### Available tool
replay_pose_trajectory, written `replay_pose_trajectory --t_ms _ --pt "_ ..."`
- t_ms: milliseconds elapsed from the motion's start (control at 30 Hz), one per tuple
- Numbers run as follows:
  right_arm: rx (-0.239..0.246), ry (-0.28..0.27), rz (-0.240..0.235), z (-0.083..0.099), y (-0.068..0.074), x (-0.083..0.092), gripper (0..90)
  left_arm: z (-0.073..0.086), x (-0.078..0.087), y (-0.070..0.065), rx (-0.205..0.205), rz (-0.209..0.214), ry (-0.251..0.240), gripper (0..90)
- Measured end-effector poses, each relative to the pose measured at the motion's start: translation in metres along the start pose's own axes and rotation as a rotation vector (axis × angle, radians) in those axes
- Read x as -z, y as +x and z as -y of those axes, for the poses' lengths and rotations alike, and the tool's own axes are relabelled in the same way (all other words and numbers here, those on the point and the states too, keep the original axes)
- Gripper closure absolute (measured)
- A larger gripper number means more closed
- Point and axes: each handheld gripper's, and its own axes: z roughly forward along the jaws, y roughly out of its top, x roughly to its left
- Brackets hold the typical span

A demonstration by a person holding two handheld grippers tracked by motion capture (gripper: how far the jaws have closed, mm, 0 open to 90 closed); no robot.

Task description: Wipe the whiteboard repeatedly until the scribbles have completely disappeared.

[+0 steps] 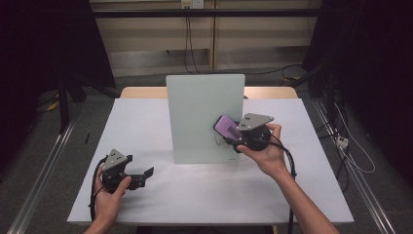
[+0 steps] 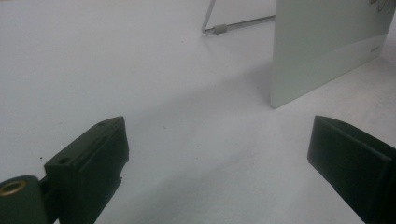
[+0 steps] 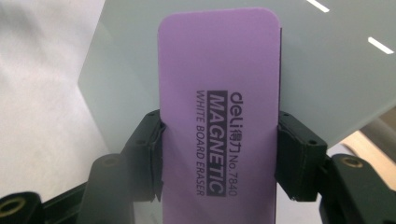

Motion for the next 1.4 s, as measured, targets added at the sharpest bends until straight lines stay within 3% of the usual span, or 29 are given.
replay_pose_trajectory --t_ms 400,667,867,1200,1400 --pt "-0.007 0.081 -0.079 0.027 0.023 -0.019 41.6 0.0 0.0 0.0 0.001 0.001 -0.001 5.4" --pt "0.016 0.131 -0.12 0.03 0.034 -0.03 41.6 0.0 -0.001 -0.001 0.0 0.002 -0.001 5.4" --pt "0.015 0.095 -0.109 0.021 0.027 -0.026 41.6 0.0 -0.001 0.0 0.002 0.001 -0.002 5.4" --pt "-0.01 -0.017 -0.034 -0.018 0.002 -0.008 41.6 0.0 0.001 0.001 0.004 0.001 -0.008 5.4" --pt "0.014 -0.013 -0.046 -0.023 0.008 -0.016 41.6 0.0 0.0 0.001 0.002 0.001 -0.004 5.4"
